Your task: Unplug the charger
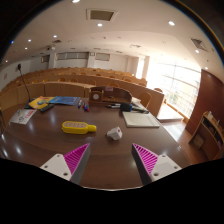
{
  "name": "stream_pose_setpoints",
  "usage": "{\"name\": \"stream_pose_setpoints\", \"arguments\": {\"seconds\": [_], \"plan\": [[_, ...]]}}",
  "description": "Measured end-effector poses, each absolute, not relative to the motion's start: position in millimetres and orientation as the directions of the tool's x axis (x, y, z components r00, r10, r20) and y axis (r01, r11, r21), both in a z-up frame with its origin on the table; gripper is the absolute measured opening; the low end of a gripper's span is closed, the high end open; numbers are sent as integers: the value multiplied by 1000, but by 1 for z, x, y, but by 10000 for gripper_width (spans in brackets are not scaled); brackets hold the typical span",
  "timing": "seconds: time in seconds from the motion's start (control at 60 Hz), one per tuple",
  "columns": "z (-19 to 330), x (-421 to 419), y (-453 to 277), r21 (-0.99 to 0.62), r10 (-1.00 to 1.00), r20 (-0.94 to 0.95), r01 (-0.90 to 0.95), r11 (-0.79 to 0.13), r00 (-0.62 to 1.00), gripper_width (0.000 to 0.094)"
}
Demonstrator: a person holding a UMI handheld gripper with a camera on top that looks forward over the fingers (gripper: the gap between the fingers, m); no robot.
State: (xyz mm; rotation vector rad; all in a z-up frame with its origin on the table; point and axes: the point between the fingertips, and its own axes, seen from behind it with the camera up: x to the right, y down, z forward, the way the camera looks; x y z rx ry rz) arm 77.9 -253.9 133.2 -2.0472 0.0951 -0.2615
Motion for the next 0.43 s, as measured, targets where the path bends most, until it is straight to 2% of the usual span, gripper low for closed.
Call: {"name": "stream_pose_setpoints", "arguments": {"seconds": [0.2, 0.433], "plan": [[155, 47, -326, -883, -164, 124, 34, -468, 979, 848], [179, 42, -360, -899, -168, 119, 34, -437, 979, 849]]}}
